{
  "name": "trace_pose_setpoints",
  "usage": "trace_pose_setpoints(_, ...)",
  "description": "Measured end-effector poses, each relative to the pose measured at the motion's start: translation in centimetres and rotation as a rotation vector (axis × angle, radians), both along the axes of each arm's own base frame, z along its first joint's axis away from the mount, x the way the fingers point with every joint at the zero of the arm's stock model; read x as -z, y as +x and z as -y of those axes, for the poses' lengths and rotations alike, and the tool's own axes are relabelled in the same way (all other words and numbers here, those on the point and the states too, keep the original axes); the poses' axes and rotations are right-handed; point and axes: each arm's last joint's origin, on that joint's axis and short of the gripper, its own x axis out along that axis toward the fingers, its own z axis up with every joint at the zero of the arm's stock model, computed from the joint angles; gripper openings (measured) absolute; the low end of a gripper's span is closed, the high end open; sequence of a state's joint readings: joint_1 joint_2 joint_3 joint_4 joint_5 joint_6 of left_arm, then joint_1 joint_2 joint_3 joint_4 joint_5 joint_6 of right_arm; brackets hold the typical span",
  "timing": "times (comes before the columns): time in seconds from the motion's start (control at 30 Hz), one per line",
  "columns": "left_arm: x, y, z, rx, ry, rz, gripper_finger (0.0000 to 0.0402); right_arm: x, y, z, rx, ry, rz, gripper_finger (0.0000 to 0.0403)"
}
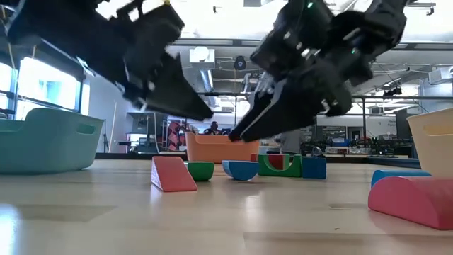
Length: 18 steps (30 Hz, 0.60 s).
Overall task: Sort blocks by size
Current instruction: Put the blue half cylindrical block into the orange bin
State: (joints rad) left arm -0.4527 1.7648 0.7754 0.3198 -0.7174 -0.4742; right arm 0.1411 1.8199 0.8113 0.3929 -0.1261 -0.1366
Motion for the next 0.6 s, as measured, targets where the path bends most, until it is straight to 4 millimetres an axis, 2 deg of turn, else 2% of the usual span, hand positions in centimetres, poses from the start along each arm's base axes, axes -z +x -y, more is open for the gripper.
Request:
trace_pose_setpoints(0.27,0.5,0.4,-0.4,-0.016,0.006,-0.004,0.0133,1.8,0.2,1.1,0.039,0.06,-0.087,0.0222)
trace_pose_setpoints(0.6,0.3,0.5,-0.4,-0.004,0.017,0.012,0.0133,3.3,0.3,0.9,0.009,0.099,-0.13,0.0216)
